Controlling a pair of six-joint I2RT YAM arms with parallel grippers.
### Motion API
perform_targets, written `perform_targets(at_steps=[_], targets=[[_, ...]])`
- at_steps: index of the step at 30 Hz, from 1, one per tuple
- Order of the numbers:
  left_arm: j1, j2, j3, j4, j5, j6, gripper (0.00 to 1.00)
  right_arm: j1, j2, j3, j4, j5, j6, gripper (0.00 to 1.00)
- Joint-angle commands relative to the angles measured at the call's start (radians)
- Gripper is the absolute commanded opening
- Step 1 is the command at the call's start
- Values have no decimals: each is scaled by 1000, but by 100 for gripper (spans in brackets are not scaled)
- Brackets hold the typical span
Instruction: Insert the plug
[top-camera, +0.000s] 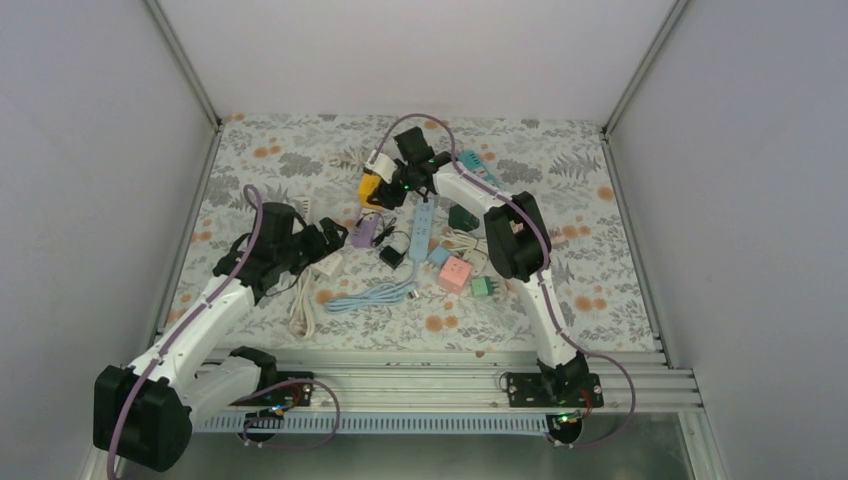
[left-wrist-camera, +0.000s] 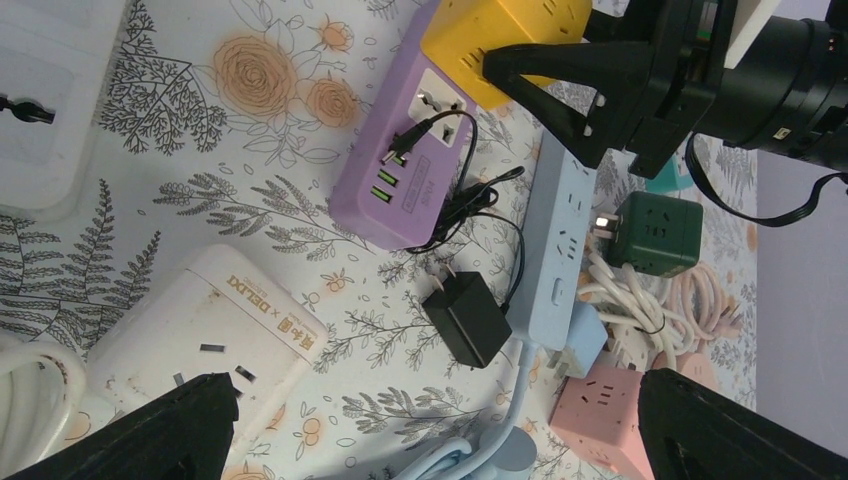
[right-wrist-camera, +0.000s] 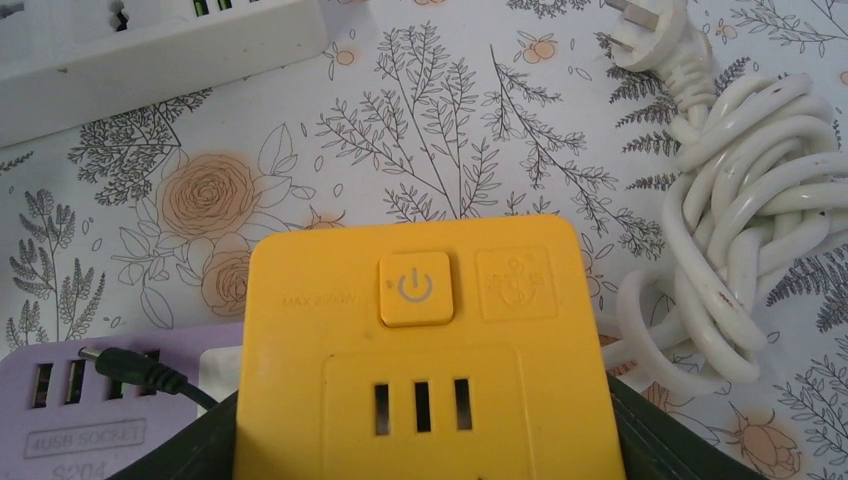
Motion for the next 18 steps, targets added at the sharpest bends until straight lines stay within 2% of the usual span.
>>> perform_targets(at_steps=[1,8,13,18], targets=[[3,-30,-3,-8,-6,-5,100,41,157,-118,-171,111,15,20],[5,-34,3,-13,-11,-2,100,38,130,-172,-149,76,102,25],[4,-34,1,-13,-15,-2,100,39,70,-270,-56,64,162,25],[6,-28,3,-8,-11,-2,100,48,49,-304,-10,121,169,25]])
